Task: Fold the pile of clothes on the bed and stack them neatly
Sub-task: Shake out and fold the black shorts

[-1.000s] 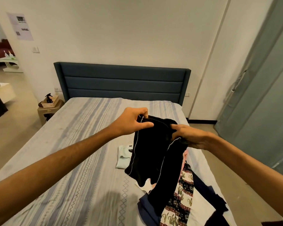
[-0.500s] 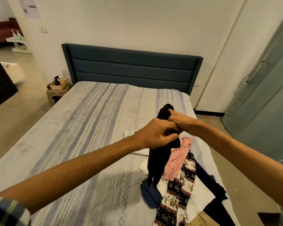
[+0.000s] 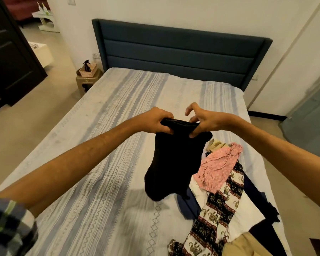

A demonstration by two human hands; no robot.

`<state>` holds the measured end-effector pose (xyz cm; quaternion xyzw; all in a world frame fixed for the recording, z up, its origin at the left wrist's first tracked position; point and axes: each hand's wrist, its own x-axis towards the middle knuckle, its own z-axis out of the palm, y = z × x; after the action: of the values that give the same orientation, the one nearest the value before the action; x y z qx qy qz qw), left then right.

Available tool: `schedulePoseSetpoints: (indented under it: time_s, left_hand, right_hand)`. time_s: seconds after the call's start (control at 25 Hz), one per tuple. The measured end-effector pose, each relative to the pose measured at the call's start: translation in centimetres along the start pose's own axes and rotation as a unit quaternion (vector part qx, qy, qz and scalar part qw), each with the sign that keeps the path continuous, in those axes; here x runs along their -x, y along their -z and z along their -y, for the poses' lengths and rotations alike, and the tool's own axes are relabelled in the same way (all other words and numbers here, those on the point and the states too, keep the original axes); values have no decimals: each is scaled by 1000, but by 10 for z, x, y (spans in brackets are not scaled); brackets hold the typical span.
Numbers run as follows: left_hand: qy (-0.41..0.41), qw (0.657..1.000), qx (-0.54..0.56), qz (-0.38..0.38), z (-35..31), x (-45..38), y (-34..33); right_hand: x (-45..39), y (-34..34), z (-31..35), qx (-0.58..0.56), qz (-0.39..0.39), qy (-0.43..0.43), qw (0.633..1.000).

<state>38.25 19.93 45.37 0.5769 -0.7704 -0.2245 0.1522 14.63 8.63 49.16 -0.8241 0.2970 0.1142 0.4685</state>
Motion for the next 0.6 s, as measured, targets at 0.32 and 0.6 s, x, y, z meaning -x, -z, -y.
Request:
schedulePoseSetpoints:
  time_s: [0.32, 0.6]
  left_hand:
    - [89, 984, -105, -114, 110, -14, 38]
    - [122, 962, -86, -229, 126, 71, 27]
  right_hand:
    - [-132, 6, 13, 164, -205, 11, 965]
    - [-153, -53, 52, 188, -264, 64, 944]
